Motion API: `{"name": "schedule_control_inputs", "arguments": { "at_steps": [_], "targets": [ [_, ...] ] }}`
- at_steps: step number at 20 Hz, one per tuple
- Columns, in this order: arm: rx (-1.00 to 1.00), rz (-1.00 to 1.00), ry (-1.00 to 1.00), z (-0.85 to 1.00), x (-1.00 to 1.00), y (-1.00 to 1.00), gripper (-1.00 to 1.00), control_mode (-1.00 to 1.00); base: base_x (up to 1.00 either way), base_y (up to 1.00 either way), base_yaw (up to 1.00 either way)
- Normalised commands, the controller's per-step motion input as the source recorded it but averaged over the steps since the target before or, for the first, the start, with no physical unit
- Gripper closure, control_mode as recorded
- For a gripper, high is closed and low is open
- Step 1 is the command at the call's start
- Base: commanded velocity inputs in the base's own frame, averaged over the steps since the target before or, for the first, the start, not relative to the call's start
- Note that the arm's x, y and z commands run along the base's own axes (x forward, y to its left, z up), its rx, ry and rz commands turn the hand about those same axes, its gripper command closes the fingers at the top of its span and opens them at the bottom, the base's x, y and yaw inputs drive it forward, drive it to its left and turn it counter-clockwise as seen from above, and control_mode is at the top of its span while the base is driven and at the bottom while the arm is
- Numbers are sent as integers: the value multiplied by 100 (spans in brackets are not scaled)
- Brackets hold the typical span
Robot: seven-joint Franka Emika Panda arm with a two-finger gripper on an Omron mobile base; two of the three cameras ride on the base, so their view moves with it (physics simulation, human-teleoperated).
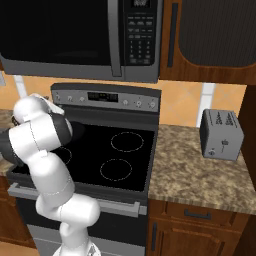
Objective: Turn off the rear left burner of the stove.
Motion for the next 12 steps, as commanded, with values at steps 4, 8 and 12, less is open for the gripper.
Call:
{"name": "schedule_control_inputs", "arguments": {
  "at_steps": [4,8,12],
  "targets": [
    [0,1,-12,-29,11,0,-100,-100,0,0,0],
    [0,2,-6,-21,14,0,-100,-100,0,0,0],
    [0,1,-1,-3,35,0,-100,-100,0,0,0]
  ]
}}
